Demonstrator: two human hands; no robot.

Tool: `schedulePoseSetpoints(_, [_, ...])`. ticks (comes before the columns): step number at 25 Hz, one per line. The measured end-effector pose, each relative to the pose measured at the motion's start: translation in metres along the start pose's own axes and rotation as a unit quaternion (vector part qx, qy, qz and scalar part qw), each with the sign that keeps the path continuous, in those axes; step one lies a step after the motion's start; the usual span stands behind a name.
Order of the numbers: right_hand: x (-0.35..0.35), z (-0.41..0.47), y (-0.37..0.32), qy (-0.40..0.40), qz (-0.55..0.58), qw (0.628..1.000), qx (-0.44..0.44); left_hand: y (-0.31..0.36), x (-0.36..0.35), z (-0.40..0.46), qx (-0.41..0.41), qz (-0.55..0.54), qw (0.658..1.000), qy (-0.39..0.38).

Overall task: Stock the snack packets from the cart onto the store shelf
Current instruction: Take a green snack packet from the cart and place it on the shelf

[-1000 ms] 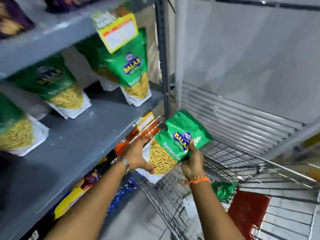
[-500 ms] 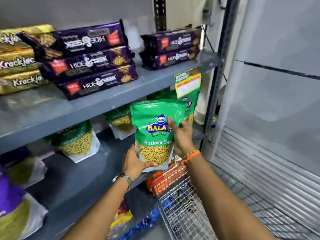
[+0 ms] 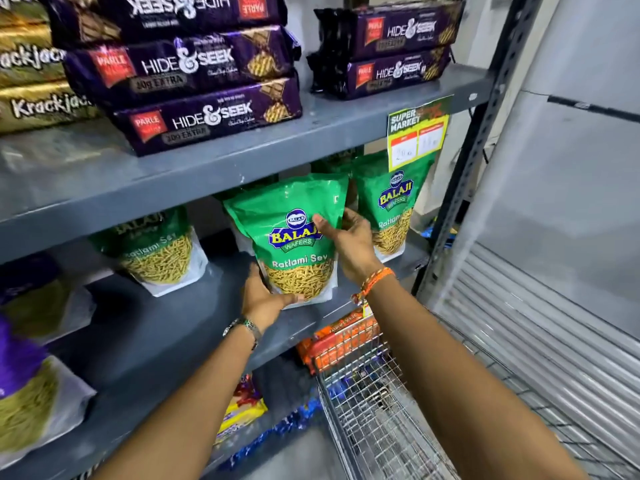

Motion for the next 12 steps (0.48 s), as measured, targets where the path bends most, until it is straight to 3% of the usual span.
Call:
schedulePoseSetpoints(3, [0.046,-0.025,-0.012,0.024,0.022,0.999,-0.009,0.001,0.027,-0.038,0.015,-0.074,0.991,0.112])
schedulePoseSetpoints(5, [0.105,-0.067,-0.017,0.081,0.042,0.995,-0.026,0.009,0.023,-0.081,0.001,-0.106,0.986,0.127])
schedulePoseSetpoints(9, [0.25,-0.196,0.032,0.257,0.05,0.961,-0.092,0.009,-0.035,-0.128,-0.025,-0.091,0.995,0.026])
schedulePoseSetpoints(12, [0.34,-0.295,0.094,0.409,0.012,0.905,-0.117,-0.013,-0.1,-0.136,-0.009,0.022,0.996,-0.084])
Point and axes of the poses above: each hand's wrist, its own z-axis towards the middle knuckle, its own x-axis out of the back of the hand, y = z × x, the point moved 10 cm from there along z, towards the middle knuckle, and after that the axes turned 8 degrees about x, right-handed, at the moved point
